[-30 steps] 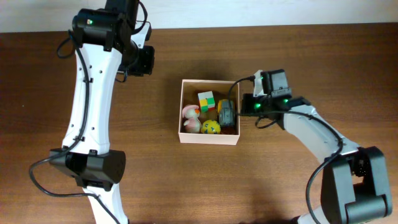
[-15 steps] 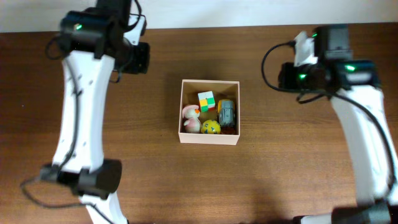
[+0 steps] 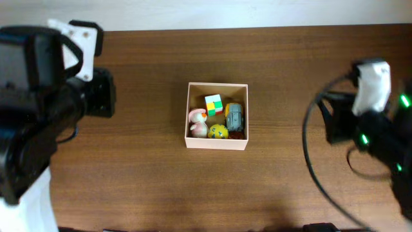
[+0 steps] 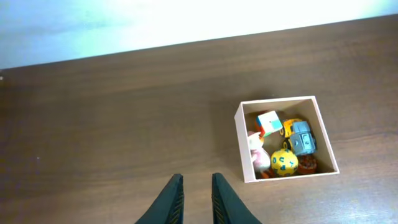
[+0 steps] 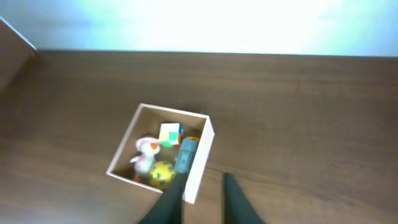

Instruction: Pack container

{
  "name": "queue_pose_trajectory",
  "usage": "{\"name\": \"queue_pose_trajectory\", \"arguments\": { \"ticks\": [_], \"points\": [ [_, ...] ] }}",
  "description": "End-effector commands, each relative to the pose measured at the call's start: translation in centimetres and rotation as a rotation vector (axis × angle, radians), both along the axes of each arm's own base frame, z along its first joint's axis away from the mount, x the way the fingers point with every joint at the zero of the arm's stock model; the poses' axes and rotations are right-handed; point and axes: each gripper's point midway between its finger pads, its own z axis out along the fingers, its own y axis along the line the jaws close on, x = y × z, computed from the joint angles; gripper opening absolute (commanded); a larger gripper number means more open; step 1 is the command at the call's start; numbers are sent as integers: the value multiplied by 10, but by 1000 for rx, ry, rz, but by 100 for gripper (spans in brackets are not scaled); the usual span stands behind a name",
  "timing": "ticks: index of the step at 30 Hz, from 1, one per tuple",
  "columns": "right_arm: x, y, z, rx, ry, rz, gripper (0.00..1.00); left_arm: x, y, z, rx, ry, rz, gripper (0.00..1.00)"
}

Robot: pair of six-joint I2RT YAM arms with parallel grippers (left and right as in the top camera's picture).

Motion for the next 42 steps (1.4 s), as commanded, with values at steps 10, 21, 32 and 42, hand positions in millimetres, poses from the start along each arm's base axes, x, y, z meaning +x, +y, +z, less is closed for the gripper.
{"name": "queue_pose_trajectory", "arguments": {
  "ticks": [10, 21, 32, 42],
  "points": [
    [-54, -8, 29, -27, -141, -22, 99, -11, 6, -69, 50, 236, 22, 99],
    [-60, -8, 16, -31, -80, -20, 99, -12, 6, -91, 65, 313, 22, 99],
    [-60, -8, 16, -31, -80, -20, 99, -12, 6, -91, 65, 313, 22, 99],
    [-64, -30, 7, -95, -77, -125, 99, -12, 6, -91, 65, 313, 22, 99]
  ]
}}
